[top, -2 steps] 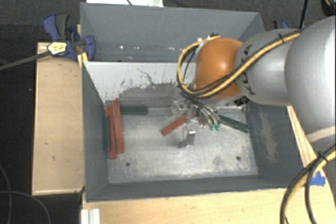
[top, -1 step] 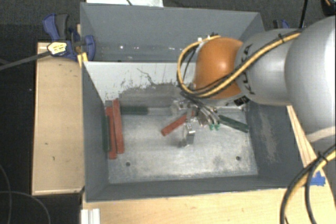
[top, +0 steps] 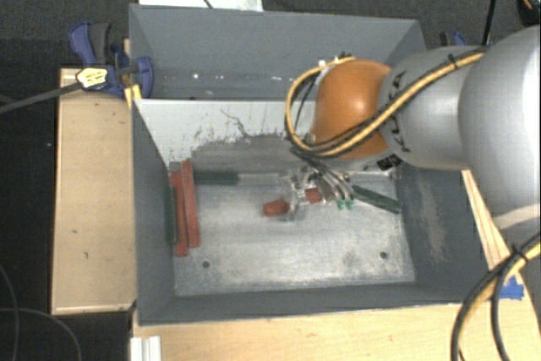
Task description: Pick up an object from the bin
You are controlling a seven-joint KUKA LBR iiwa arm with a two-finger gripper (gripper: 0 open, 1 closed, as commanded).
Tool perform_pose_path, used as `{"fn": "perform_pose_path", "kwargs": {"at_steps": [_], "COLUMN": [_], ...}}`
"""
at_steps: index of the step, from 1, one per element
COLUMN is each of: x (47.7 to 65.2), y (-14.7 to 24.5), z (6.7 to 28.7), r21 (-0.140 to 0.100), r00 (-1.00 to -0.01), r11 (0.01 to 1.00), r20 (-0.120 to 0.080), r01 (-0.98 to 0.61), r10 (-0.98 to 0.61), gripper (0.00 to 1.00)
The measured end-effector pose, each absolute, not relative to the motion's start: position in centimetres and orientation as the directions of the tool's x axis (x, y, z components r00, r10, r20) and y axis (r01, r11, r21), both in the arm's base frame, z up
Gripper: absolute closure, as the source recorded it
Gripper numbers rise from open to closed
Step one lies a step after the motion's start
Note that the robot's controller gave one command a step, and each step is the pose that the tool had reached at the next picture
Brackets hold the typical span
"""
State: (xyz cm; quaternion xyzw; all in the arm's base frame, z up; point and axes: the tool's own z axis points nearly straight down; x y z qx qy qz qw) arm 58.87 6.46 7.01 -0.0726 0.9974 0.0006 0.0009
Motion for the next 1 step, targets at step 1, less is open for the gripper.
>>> {"fn": "perform_pose_path", "kwargs": {"at_steps": [1], "x": [59.14], "y": [6.51], "z": [20.49], "r21": [0.0], "r00": [-0.99], "r11": [0.99], "r20": [-0.011], "r01": [-0.141], "r10": [-0.141], "gripper": [1.0]}}
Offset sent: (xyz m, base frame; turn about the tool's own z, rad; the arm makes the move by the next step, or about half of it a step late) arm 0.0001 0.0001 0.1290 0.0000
